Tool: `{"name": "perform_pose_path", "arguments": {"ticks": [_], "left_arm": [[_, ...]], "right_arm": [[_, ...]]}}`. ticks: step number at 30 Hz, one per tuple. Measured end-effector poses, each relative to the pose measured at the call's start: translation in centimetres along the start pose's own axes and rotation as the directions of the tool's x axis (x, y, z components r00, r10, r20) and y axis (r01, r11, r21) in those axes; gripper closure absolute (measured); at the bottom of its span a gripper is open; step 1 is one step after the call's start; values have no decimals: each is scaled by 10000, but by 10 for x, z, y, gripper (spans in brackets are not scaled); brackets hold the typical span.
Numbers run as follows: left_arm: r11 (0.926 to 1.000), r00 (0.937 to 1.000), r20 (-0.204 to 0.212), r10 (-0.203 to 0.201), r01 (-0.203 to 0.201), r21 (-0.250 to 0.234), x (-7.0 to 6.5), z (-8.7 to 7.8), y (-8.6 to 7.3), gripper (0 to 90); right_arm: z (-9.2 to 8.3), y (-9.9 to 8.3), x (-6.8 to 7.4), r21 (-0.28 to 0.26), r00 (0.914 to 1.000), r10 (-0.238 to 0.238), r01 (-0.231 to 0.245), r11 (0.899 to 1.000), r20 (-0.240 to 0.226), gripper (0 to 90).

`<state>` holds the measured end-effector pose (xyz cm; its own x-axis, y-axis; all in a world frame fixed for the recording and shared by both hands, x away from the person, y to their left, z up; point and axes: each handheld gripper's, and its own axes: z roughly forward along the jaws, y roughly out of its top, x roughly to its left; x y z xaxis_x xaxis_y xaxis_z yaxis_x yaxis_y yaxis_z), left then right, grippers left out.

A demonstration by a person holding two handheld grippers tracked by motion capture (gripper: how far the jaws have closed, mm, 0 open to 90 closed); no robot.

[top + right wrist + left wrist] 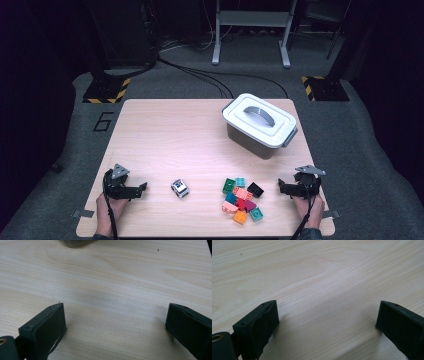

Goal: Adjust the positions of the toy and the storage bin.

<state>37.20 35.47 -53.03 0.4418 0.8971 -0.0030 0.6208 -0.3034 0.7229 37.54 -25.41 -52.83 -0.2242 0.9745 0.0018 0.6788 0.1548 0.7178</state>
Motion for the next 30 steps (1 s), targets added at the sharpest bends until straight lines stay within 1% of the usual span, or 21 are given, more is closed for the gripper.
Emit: {"name": "perform_pose_path", "arguments": {"ticks": [3,5,8,10,12,13,14,15,17,20,21,22,26,27,30], "left_arm": [[10000,10000,14,-8,8,-1,0,0,0,42],[10000,10000,5,14,-14,-40,0,0,0,41],[10000,10000,1,-11,11,-28,0,0,0,42],[10000,10000,-30,50,-50,-41,0,0,0,42],[10000,10000,-22,48,-48,-33,0,0,0,42],[10000,10000,-22,48,-48,-33,0,0,0,42],[10000,10000,-13,51,-51,-34,0,0,0,42],[10000,10000,-13,51,-51,-34,0,0,0,42],[10000,10000,15,18,-18,-15,0,0,0,42],[10000,10000,21,26,-26,-6,0,0,0,42],[10000,10000,21,26,-26,-6,0,0,0,42],[10000,10000,19,26,-26,-7,0,0,0,42],[10000,10000,20,29,-29,-3,0,0,0,42],[10000,10000,12,22,-22,-31,0,0,0,42],[10000,10000,28,30,-30,-6,0,0,0,42]], "right_arm": [[0,0,0,26,10000,-2,2,10000,1,18],[0,1,1,73,9999,141,-141,9999,-7,11],[0,1,0,108,9999,148,-147,9998,-50,5],[-1,1,-2,89,9994,319,-317,9995,-154,0],[-3,2,-2,134,9991,418,-417,9990,-112,0],[-3,2,-2,134,9991,418,-417,9990,-112,0],[-7,5,-2,76,9996,250,-249,9997,-122,0],[-7,5,-2,76,9996,250,-249,9997,-122,0],[-15,12,-1,23,9998,136,-136,9999,-169,0],[-24,21,1,-224,9997,111,-117,9997,-239,0],[-24,21,1,-224,9997,111,-117,9997,-239,0],[-30,27,1,-331,9994,78,-89,9994,-329,0],[-40,41,4,-531,9990,21,-44,9986,-436,0],[-43,45,4,-605,9986,-76,45,9982,-514,0],[-50,56,6,-737,9979,-42,-5,9973,-644,0]]}}
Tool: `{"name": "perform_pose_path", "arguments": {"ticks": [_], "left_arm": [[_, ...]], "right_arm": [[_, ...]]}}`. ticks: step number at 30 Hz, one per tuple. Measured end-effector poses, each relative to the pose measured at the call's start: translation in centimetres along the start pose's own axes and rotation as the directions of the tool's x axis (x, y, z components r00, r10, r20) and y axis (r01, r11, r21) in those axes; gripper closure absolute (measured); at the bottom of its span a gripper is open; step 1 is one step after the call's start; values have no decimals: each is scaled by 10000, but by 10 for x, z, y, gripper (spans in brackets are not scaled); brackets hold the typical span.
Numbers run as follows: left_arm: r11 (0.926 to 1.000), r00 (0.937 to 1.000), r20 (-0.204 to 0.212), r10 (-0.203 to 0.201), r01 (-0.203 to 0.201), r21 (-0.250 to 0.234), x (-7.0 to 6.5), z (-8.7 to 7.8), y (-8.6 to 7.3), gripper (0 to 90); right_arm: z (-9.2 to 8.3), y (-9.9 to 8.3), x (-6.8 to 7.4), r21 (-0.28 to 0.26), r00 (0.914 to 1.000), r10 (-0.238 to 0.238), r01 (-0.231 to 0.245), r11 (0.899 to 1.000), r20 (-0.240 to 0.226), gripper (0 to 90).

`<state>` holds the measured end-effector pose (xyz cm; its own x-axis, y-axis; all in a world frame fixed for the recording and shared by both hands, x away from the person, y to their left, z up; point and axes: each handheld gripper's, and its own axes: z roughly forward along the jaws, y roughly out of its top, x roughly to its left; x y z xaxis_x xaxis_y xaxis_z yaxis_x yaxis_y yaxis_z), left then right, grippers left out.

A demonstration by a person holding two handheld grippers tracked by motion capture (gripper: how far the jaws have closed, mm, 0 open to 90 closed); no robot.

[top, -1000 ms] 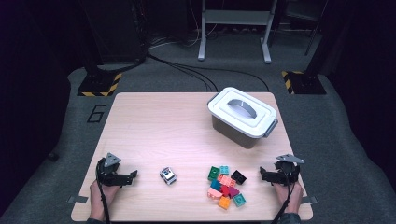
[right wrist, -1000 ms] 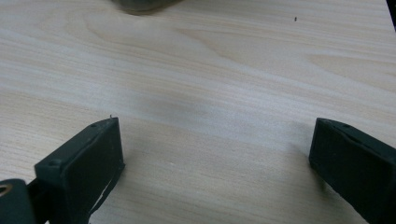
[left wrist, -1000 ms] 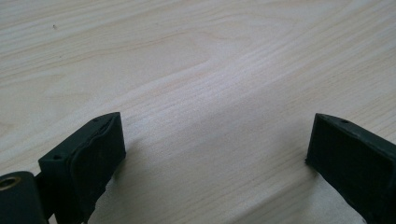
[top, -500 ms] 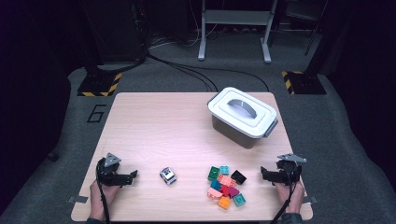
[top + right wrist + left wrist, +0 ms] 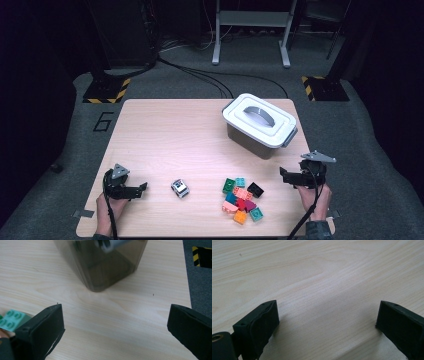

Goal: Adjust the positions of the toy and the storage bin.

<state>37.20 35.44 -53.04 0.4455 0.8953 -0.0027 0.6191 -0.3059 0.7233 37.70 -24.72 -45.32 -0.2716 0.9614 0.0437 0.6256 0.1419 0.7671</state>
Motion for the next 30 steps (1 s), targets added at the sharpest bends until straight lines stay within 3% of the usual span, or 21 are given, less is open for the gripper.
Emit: {"name": "perform_pose_path", "arguments": {"ticks": [3,6,13,16,22,30], "left_arm": [[10000,10000,0,4,-4,3,0,0,0,42],[10000,10000,3,1,-1,2,0,0,0,42],[10000,10000,5,3,-3,3,0,0,0,42],[10000,10000,10,8,-8,0,0,0,0,42],[10000,10000,13,7,-7,1,0,0,0,42],[10000,10000,15,8,-8,3,0,0,0,42]], "right_arm": [[-3,9,2,-103,10000,-59,58,9999,-64,0],[-7,29,6,-240,9996,-188,183,9995,-213,0],[-6,61,11,-490,9986,-514,505,9975,-158,0],[2,80,15,-512,9979,-622,612,9968,-181,17],[18,103,20,-382,9967,-795,788,9962,-169,54],[45,135,31,-220,9947,-1032,1032,9944,22,220]]}}
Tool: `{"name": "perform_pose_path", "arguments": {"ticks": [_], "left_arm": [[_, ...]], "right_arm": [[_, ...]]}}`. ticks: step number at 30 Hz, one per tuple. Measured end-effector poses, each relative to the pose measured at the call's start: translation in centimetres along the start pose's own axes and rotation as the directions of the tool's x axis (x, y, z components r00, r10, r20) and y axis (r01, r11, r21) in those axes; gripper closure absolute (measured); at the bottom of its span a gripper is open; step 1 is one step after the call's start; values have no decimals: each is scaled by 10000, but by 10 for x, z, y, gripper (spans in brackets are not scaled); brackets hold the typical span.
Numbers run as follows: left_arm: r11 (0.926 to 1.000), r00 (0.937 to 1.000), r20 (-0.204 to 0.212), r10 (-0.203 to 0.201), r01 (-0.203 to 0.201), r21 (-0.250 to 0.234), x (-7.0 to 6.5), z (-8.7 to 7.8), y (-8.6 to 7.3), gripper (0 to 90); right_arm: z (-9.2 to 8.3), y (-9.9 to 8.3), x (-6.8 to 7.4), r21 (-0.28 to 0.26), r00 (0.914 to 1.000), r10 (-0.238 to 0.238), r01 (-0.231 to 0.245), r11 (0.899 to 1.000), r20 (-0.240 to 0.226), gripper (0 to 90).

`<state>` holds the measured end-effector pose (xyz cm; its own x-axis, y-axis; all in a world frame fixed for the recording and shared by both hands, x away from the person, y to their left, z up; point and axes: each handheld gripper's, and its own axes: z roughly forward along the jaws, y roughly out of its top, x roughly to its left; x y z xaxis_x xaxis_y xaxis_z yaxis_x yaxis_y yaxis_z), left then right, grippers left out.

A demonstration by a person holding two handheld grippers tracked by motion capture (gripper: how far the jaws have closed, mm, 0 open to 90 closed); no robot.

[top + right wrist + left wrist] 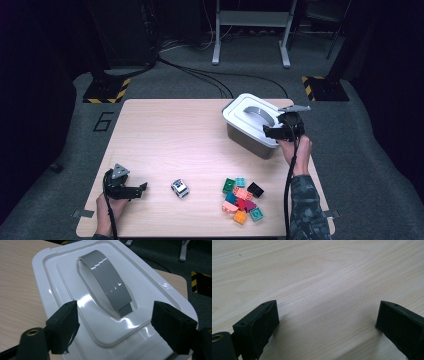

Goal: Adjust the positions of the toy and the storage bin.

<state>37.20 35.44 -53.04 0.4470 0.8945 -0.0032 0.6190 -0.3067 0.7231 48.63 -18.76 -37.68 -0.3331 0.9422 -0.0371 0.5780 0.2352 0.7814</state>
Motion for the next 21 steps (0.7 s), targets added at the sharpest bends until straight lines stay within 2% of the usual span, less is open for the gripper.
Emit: {"name": "perform_pose_path", "arguments": {"ticks": [1,3,5,6,10,13,17,21], "left_arm": [[10000,10000,-2,-4,4,-5,0,0,0,42],[10000,10000,-1,-5,5,-4,0,0,0,42],[10000,10000,1,8,-8,5,0,0,0,42],[10000,10000,-1,8,-8,5,0,0,0,42],[10000,10000,2,-2,2,-4,0,0,0,42],[10000,10000,1,-1,1,-2,0,0,0,42],[10000,10000,-1,0,0,-1,0,0,0,42],[10000,10000,0,2,-2,2,0,0,0,42]], "right_arm": [[6,6,2,4,10000,-56,56,10000,75,266],[9,10,4,55,9998,-59,58,10000,186,290],[16,18,8,18,9996,-107,107,9999,273,358],[19,20,10,29,9991,-240,239,9997,352,369],[28,28,15,204,9985,-224,215,9996,490,437],[32,32,18,151,9964,-508,499,9986,683,462],[40,39,27,564,9902,-943,889,9944,1026,499],[43,42,30,658,9868,-1233,1168,9910,1054,526]]}}
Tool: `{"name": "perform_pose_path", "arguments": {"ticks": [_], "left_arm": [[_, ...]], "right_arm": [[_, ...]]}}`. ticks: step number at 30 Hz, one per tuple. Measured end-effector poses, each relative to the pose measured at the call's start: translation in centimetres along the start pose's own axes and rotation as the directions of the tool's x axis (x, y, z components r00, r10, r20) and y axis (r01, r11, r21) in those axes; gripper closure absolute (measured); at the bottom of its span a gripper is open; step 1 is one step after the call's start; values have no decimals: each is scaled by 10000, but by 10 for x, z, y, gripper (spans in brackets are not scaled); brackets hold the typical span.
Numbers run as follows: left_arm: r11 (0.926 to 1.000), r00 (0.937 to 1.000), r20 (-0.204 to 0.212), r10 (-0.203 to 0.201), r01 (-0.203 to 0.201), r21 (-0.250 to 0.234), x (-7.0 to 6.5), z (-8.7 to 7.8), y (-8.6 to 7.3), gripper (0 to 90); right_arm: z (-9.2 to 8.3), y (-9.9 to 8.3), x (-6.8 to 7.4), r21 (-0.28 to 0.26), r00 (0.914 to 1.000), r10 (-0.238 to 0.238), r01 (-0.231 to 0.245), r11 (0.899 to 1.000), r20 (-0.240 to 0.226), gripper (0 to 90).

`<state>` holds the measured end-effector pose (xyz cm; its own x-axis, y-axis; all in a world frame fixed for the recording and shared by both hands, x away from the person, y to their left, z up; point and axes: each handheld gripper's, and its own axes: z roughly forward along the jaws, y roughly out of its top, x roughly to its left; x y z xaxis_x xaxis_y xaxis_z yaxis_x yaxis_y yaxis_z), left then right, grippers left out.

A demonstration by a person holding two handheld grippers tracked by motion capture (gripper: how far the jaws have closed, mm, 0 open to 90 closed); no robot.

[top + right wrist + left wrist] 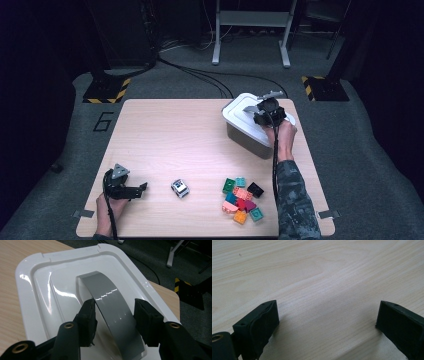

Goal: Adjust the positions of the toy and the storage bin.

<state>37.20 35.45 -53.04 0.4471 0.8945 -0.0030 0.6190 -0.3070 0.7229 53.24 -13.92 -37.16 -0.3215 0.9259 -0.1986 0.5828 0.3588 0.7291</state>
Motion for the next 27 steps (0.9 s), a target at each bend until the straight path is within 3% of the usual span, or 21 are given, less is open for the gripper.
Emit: {"name": "perform_pose_path", "arguments": {"ticks": [6,11,20,27], "left_arm": [[10000,10000,1,-1,1,-2,0,0,0,42],[10000,10000,1,1,-1,-1,0,0,0,42],[10000,10000,2,-2,2,-6,0,0,0,42],[10000,10000,-5,-12,12,-47,0,0,0,42]], "right_arm": [[1,0,2,6,9980,-616,616,9981,-133,586],[2,2,6,-210,9907,-1221,1211,9924,-593,633],[5,8,15,-235,9889,-1147,1130,9933,-949,659],[5,11,24,-153,9926,-628,616,9980,-1039,661]]}}
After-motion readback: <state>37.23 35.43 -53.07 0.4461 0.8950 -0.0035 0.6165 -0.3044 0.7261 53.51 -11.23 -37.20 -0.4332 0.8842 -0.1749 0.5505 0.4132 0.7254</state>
